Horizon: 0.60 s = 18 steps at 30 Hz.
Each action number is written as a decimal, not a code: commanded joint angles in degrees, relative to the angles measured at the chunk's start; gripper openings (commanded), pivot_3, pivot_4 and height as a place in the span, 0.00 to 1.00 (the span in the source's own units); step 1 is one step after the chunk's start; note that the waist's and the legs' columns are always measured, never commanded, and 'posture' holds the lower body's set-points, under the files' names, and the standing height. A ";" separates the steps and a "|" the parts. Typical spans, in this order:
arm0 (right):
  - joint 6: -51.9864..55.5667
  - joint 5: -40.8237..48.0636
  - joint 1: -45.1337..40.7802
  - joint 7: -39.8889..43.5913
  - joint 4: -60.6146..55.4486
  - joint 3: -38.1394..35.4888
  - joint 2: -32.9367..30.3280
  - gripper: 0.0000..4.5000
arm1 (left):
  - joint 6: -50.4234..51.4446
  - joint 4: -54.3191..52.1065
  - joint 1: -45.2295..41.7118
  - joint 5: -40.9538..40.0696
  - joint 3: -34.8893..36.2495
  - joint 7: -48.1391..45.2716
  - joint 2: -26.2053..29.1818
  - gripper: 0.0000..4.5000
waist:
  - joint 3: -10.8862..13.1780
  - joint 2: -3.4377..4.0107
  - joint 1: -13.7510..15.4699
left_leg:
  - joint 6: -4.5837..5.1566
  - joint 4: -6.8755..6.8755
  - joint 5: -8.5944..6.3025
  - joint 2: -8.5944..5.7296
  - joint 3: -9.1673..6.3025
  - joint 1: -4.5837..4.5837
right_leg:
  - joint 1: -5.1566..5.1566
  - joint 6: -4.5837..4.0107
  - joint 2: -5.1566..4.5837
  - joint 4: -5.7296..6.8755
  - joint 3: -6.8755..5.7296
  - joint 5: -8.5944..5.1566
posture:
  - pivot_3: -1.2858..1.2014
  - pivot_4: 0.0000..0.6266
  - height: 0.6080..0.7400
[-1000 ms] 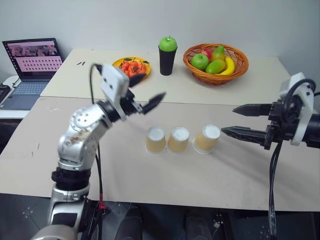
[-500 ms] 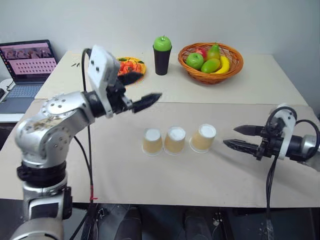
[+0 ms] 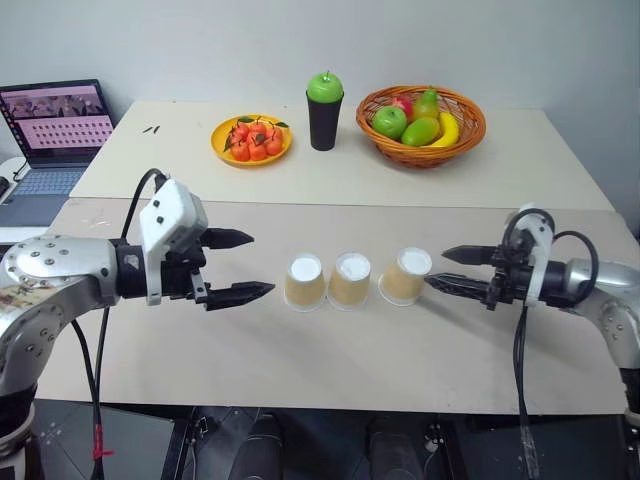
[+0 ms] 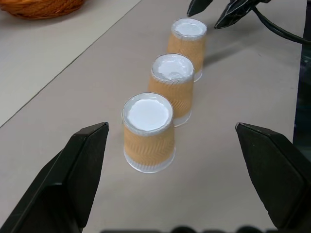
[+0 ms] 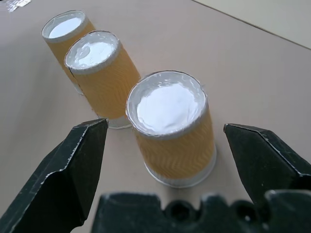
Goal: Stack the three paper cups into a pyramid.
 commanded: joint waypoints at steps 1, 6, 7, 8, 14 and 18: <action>-1.98 -0.82 -1.93 1.09 0.60 -0.24 0.63 1.00 | -1.69 -1.55 -0.19 -0.48 1.74 0.76 0.29 0.99 | 0.00 0.00 -0.06 | 0.00 -0.01 0.00 0.00 0.00 -0.01 | -0.01 0.00 0.00 -0.01 0.00 0.00 | 0.52 0.24 0.99; -2.86 -2.35 -3.55 1.81 2.09 1.18 2.13 1.00 | -2.01 -1.59 -1.47 -0.36 0.36 2.57 -0.88 0.99 | 0.00 0.00 -0.18 | 0.00 -0.03 0.00 0.00 0.00 -0.01 | -0.04 0.00 0.00 0.01 0.00 0.00 | 0.52 0.24 0.99; -3.04 -2.68 -4.04 1.76 2.48 1.59 2.77 1.00 | -1.88 -1.81 -1.91 -0.45 -0.12 2.95 -1.01 0.99 | 0.00 0.00 -0.18 | 0.00 -0.03 0.00 0.00 0.00 0.00 | -0.02 0.01 0.00 0.01 0.00 0.00 | 0.52 0.24 0.99; -3.22 -3.00 -4.42 1.64 2.78 1.94 3.37 1.00 | -1.65 -1.99 -2.33 -0.65 -0.47 3.33 -1.11 0.99 | 0.00 0.00 -0.22 | 0.00 -0.02 0.00 0.00 0.00 0.00 | -0.02 0.01 0.00 0.02 0.00 0.00 | 0.52 0.24 0.99; -4.26 -4.66 -4.91 1.67 3.59 3.41 5.64 1.00 | -1.29 -1.39 -4.34 -0.99 -1.57 4.51 -1.13 0.99 | 0.00 0.00 -0.33 | 0.00 -0.04 0.00 0.00 0.00 0.00 | -0.03 0.01 0.00 0.02 0.01 0.00 | 0.52 0.24 0.99; -5.25 -5.89 -5.94 1.77 5.04 4.37 7.15 1.00 | -2.30 -0.51 -4.60 0.04 -2.74 4.48 -1.26 0.99 | 0.00 0.00 -0.42 | 0.00 -0.02 0.00 0.00 0.00 0.03 | -0.01 0.02 0.00 0.03 0.01 0.01 | 0.52 0.24 0.99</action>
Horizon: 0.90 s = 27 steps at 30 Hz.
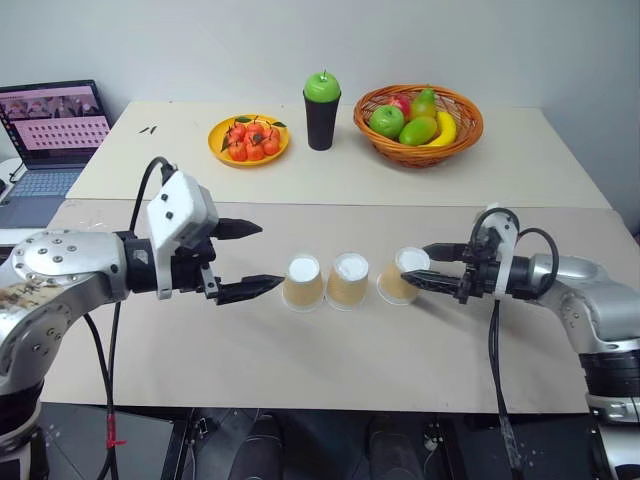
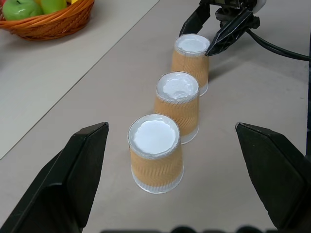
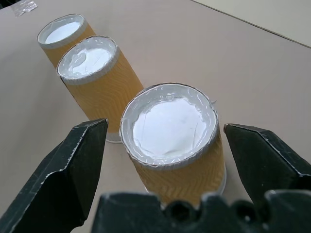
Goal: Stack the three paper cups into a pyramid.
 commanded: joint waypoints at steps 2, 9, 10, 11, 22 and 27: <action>-2.31 -1.29 -2.35 0.48 1.00 0.15 1.32 1.00 | -1.64 0.19 -0.81 0.87 -0.67 0.32 -0.15 0.99 | 0.00 0.00 -0.05 | 0.00 0.00 0.00 0.00 0.00 0.01 | 0.00 0.00 0.00 0.02 0.00 0.00 | 0.52 0.24 0.99; -4.04 -3.70 -3.74 0.12 3.58 1.07 3.87 0.76 | -3.16 0.35 -0.30 2.10 -1.56 0.45 -0.89 1.00 | 0.00 0.00 -0.01 | 0.00 -0.01 0.00 0.00 0.00 -0.01 | -0.02 0.00 0.00 0.01 0.00 0.00 | 0.52 0.24 0.99; -4.22 -3.95 -3.77 0.23 3.63 1.02 3.90 0.68 | -3.30 0.31 -0.18 2.17 -1.60 0.47 -0.95 1.00 | 0.00 0.00 0.00 | 0.00 -0.01 0.00 0.00 0.00 -0.01 | -0.01 0.00 0.00 0.01 0.00 0.00 | 0.52 0.24 0.99; -4.31 -4.11 -3.80 0.31 3.59 0.98 3.87 0.68 | -3.53 0.39 -0.03 2.33 -1.64 0.40 -1.01 1.00 | 0.00 0.00 0.00 | 0.00 -0.01 0.00 0.00 0.00 0.00 | 0.00 0.00 0.00 0.02 0.00 0.00 | 0.52 0.24 0.99; 1.23 -1.85 -9.29 0.87 -1.35 -2.30 -2.08 0.68 | -6.30 1.32 3.84 4.14 -0.93 -0.82 -1.14 1.00 | 0.03 0.05 -0.13 | -0.01 0.00 0.01 -0.01 0.01 -0.01 | -0.04 0.00 0.00 0.04 0.03 0.00 | 0.52 0.24 0.99; 8.57 0.66 -17.00 1.30 -3.68 -0.98 -3.99 0.68 | -7.68 1.62 5.11 4.88 -1.52 -0.81 -1.88 1.00 | 0.02 0.04 -0.18 | -0.01 -0.05 0.01 0.01 0.01 -0.02 | -0.14 -0.07 0.00 0.15 0.03 -0.05 | 0.52 0.24 0.99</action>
